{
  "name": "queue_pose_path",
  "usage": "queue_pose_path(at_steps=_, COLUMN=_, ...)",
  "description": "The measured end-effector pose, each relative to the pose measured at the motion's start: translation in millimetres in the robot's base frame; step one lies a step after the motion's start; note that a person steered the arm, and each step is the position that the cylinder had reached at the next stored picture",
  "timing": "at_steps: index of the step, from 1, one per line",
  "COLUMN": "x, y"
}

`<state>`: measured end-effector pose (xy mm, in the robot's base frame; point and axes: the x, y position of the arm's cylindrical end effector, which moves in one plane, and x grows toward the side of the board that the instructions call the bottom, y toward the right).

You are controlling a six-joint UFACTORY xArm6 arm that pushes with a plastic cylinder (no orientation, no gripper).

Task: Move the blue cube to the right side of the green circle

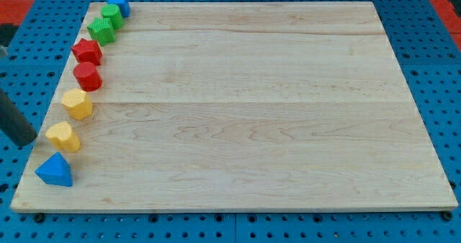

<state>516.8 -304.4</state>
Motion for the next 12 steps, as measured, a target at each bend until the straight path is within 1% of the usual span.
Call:
queue_pose_path(at_steps=1, x=-20, y=0)
queue_pose_path(at_steps=2, x=-56, y=-1)
queue_pose_path(at_steps=5, x=-240, y=0)
queue_pose_path(at_steps=6, x=-247, y=-1)
queue_pose_path(at_steps=7, x=-319, y=2)
queue_pose_path(at_steps=9, x=-325, y=10)
queue_pose_path(at_steps=12, x=-325, y=106)
